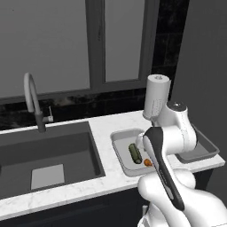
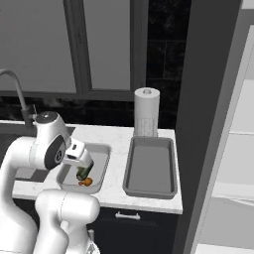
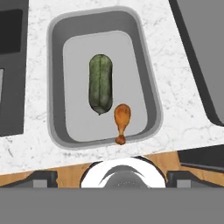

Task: Place one cucumber and one chicken drumstick in each tupperware on the nearby counter, to pack two identical lunches.

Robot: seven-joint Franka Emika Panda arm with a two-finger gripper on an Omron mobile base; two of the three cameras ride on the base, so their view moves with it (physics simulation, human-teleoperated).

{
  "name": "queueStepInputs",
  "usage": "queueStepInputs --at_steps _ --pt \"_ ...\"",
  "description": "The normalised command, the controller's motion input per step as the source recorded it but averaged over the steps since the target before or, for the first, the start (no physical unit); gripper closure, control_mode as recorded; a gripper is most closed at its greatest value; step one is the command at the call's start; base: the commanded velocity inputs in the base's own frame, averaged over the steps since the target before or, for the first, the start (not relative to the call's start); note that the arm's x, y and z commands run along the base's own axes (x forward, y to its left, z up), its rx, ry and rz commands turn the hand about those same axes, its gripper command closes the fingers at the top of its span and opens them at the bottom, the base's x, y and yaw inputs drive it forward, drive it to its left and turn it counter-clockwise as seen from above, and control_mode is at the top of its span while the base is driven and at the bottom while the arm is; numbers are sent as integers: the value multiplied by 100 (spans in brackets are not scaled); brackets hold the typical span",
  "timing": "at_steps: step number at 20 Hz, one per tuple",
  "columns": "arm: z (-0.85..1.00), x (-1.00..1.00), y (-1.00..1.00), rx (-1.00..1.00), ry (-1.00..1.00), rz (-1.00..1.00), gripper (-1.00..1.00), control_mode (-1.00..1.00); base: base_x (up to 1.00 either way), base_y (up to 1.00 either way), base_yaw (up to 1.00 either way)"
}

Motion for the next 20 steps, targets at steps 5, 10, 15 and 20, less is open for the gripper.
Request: queueStepInputs --at_steps 5,10,15,20 --pt "13 -31 0 0 -1 -6 -100 -100 0 0 0" --pt "6 -23 2 0 -2 -2 -100 100 -57 5 -3" --pt "0 0 0 0 0 0 -100 100 -100 4 -2" --pt "0 0 0 0 0 0 -100 100 -100 1 -4"
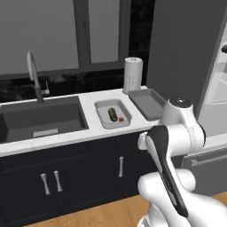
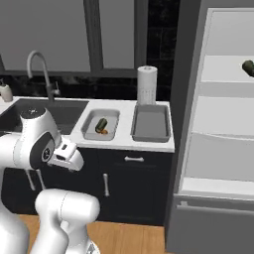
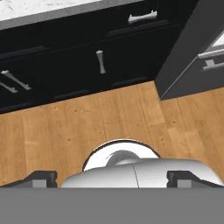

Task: Place one cucumber and one chicken drumstick in each tupperware on the nearby counter, to pack two identical lunches.

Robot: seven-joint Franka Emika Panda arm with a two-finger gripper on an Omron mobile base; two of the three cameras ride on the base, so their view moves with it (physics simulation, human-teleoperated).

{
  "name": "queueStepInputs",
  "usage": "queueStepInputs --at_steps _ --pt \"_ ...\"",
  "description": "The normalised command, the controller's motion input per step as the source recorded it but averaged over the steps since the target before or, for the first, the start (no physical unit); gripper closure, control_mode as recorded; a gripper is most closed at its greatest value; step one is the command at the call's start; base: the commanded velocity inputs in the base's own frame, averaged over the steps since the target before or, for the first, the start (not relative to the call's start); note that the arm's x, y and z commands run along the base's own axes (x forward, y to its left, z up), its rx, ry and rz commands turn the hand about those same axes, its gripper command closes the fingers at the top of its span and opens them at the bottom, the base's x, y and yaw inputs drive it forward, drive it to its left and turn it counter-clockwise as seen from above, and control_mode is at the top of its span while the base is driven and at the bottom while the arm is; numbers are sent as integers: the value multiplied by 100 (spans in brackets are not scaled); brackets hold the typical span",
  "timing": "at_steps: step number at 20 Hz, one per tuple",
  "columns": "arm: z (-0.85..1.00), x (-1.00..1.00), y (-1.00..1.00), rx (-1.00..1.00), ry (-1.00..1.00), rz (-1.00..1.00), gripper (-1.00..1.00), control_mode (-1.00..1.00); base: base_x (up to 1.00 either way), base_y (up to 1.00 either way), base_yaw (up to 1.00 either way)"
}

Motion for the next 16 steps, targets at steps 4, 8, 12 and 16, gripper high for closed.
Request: queueStepInputs --at_steps 4,8,12,16 --pt "0 0 0 0 0 0 -100 100 -88 -2 -9" --pt "0 0 0 0 0 0 -100 100 -47 -27 -13" --pt "0 0 0 0 0 0 -100 100 -5 -68 -3" --pt "0 0 0 0 0 0 -100 100 1 -99 1"
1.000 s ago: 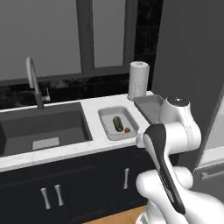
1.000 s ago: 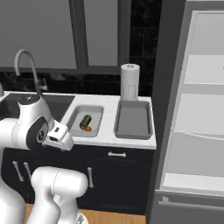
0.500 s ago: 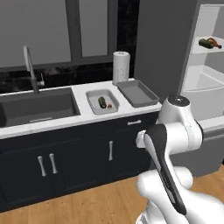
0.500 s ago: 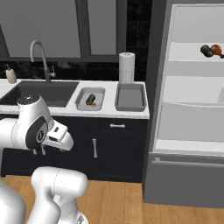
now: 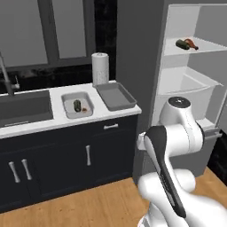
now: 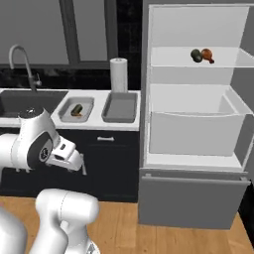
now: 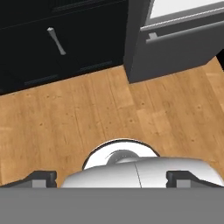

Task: Place one cucumber and one chicken drumstick in each tupperware on the nearby counter, to pack two identical lunches.

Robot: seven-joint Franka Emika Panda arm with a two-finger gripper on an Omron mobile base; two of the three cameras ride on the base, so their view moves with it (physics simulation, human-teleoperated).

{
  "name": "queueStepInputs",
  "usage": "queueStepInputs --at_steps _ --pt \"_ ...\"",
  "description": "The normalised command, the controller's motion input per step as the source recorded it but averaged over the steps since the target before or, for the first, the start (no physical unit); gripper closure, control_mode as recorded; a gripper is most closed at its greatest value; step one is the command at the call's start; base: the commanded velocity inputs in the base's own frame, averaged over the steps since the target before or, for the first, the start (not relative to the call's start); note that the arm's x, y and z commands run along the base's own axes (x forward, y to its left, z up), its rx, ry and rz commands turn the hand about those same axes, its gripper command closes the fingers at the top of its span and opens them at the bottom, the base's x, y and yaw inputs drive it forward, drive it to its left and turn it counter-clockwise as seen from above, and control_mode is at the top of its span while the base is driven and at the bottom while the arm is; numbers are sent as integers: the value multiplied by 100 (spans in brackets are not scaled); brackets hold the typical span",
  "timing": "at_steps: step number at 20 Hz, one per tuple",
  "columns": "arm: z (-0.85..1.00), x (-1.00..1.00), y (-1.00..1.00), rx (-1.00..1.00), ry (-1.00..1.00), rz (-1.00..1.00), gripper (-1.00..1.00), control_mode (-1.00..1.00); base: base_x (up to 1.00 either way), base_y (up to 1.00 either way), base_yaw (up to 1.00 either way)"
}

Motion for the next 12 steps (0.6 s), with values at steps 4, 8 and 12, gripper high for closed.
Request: queueStepInputs --at_steps 4,8,12 --pt "0 0 0 0 0 0 -100 100 0 -100 16" --pt "0 0 0 0 0 0 -100 100 0 -96 24" --pt "0 0 0 0 0 0 -100 100 26 -54 25"
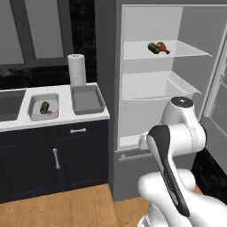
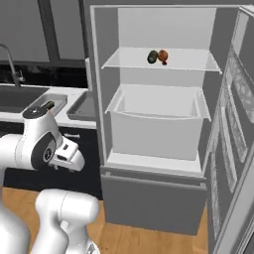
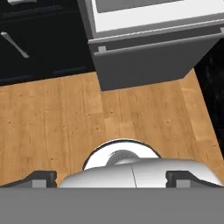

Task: Place one cucumber and one chicken drumstick in each tupperware on the nearby counter, to pack two identical lunches.

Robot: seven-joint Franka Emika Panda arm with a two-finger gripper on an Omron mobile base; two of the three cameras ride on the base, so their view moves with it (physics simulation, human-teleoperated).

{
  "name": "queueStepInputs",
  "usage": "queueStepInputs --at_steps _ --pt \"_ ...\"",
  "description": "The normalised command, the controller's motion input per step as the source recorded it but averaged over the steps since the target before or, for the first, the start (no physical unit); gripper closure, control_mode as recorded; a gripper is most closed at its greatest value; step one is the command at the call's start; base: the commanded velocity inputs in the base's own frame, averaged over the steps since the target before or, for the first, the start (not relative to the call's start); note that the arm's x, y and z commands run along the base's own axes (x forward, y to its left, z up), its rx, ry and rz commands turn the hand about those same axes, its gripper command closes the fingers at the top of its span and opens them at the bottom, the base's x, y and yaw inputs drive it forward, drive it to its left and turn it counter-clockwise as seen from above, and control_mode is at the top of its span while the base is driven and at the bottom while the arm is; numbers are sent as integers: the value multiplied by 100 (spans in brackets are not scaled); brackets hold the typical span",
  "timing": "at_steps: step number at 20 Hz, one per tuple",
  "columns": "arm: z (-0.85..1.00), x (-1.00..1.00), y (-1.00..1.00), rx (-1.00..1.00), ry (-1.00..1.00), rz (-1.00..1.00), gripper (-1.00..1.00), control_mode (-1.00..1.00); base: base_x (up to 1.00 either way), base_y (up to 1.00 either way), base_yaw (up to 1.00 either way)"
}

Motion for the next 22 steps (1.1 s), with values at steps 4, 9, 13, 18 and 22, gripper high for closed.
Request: queueStepInputs --at_steps 4,9,13,18,22 --pt "0 0 0 0 0 0 -100 100 40 -77 25" --pt "0 0 0 0 0 0 -100 100 46 -85 20" --pt "0 0 0 0 0 0 -100 100 81 -38 5" --pt "0 0 0 0 0 0 -100 100 100 19 -6" --pt "0 0 0 0 0 0 -100 100 100 14 -12"
